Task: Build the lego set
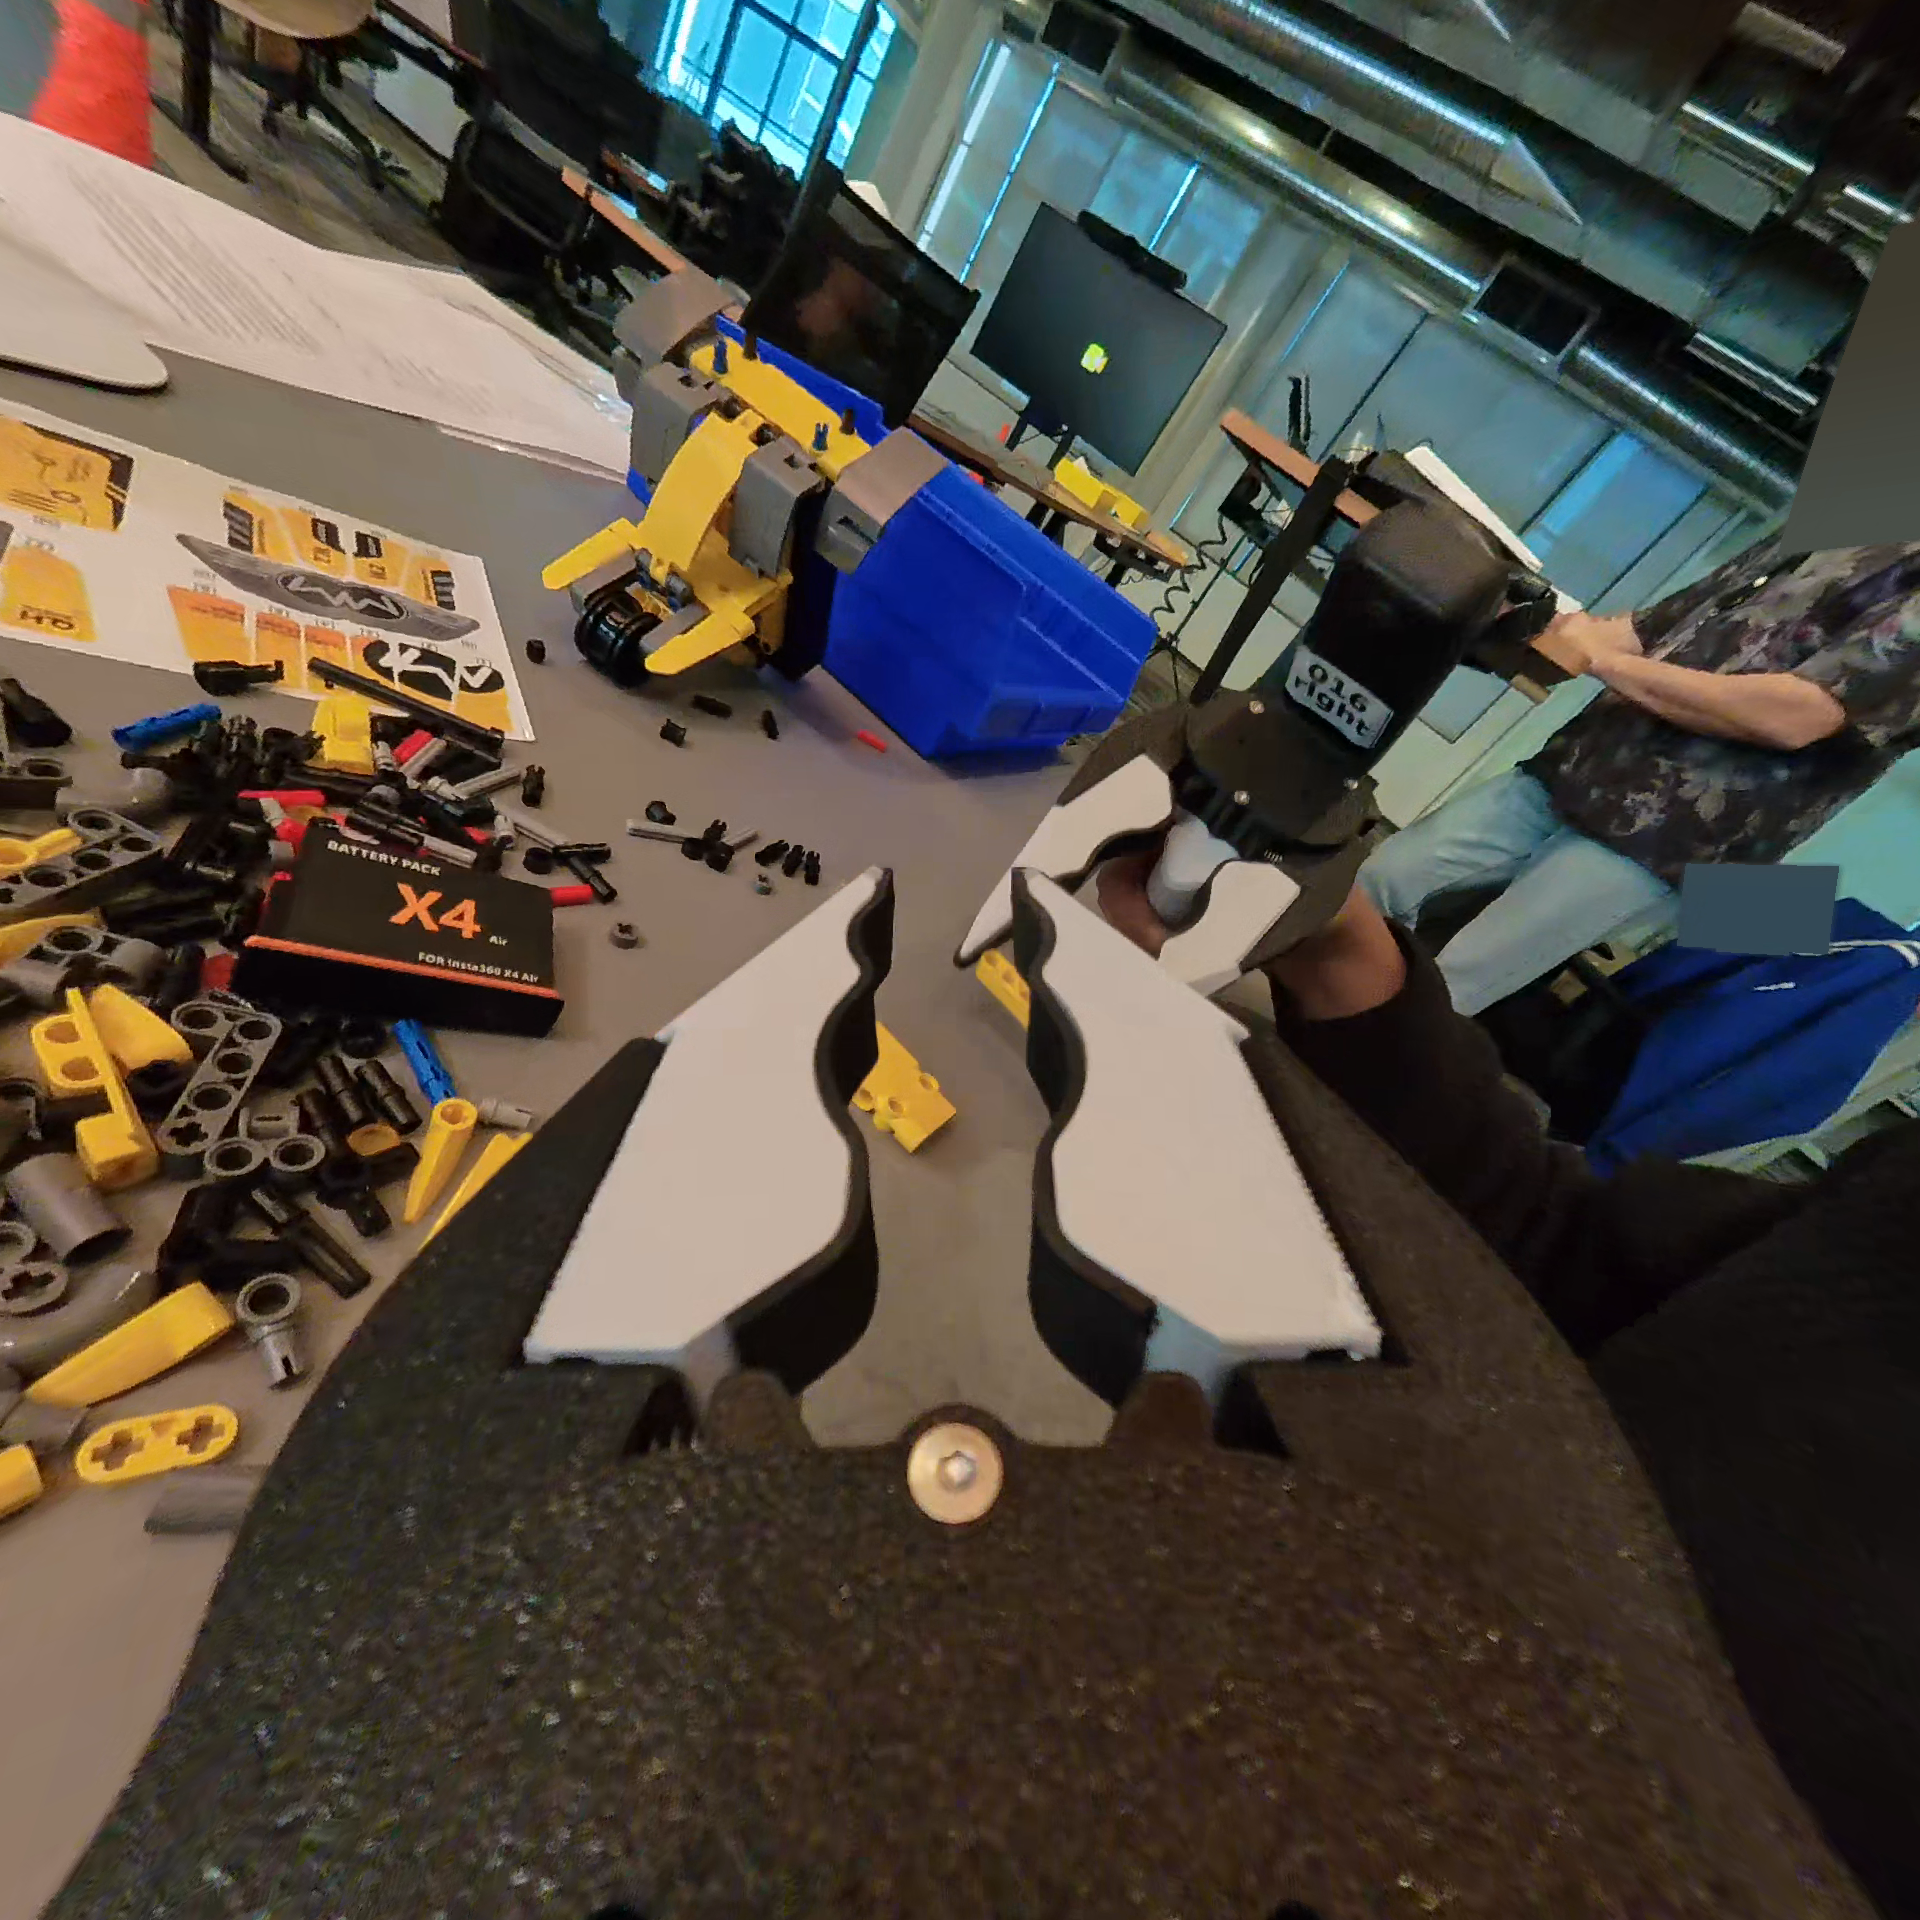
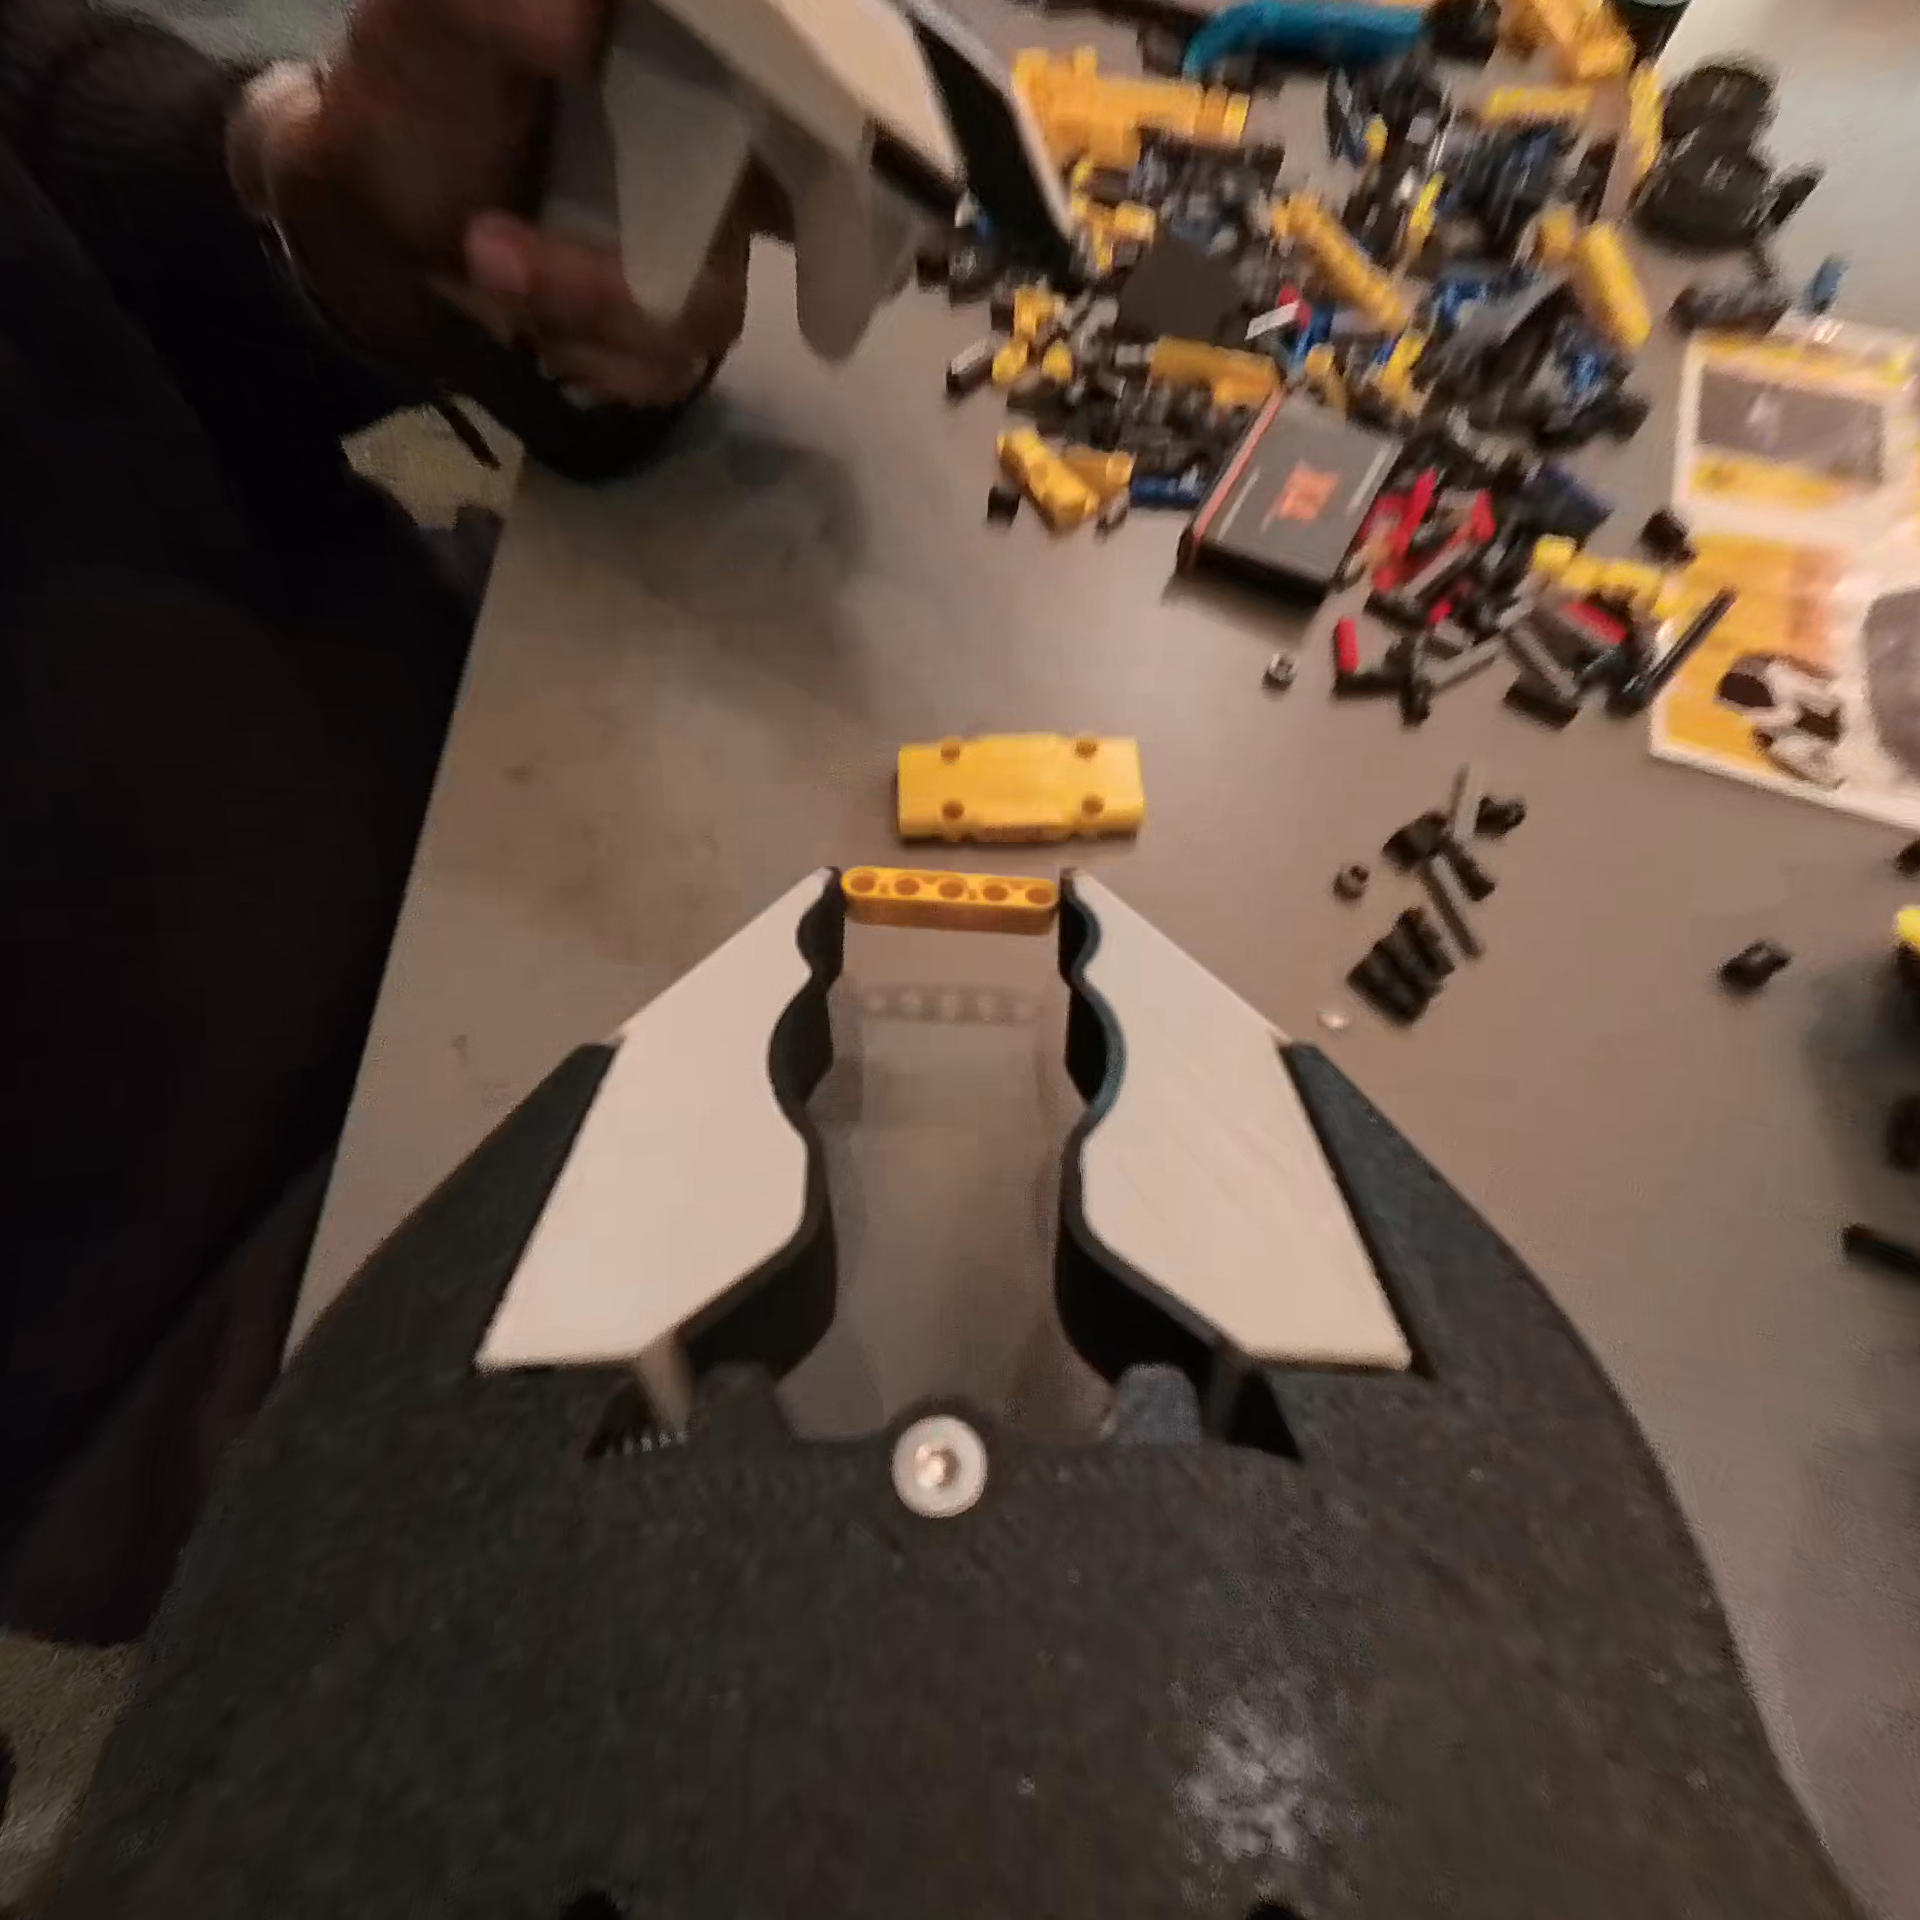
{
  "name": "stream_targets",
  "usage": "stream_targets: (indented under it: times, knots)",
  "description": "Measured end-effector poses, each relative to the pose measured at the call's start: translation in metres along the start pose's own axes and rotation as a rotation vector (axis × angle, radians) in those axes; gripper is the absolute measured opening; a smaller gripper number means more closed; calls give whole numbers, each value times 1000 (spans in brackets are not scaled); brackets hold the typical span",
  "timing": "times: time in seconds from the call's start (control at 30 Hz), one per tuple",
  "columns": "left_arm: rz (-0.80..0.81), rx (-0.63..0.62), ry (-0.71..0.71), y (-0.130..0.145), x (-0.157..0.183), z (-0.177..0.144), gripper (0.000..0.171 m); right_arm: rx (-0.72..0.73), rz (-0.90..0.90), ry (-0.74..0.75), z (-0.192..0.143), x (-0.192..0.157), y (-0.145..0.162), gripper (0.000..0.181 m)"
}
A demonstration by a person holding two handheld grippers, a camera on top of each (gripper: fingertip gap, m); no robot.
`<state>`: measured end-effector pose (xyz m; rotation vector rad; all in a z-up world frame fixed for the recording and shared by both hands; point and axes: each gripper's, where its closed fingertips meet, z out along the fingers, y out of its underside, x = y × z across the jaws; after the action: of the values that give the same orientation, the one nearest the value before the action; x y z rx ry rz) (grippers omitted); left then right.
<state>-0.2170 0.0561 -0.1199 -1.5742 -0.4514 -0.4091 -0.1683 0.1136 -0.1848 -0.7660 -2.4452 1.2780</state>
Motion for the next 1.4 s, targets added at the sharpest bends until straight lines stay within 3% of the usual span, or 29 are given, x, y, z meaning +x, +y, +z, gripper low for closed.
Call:
stream_targets:
  times: [0.13, 0.3, 0.63, 0.7, 0.93, 1.2, 1.4]
  knots:
    - [-83, 3, 25, -1, -6, 0, 21, -118, 26, -4, 10, -1, 26, 42]
    - [-153, 30, 64, -4, -10, -1, 22, -112, 27, -15, 11, -2, 26, 41]
    - [-140, 82, 106, -10, -3, -6, 22, -118, 17, 3, 9, 0, 28, 43]
    - [-137, 90, 111, -11, -3, -7, 22, -116, 20, 41, 8, 6, 27, 60]
    - [-137, 99, 118, -13, -2, -8, 22, -2, 15, 107, 0, 18, 7, 60]
    - [-116, 111, 100, -14, -2, -9, 23, -2, 6, 181, 1, 31, 7, 60]
    - [22, 22, 2, -5, -2, 4, 25, 35, -22, 232, -4, 35, -4, 60]
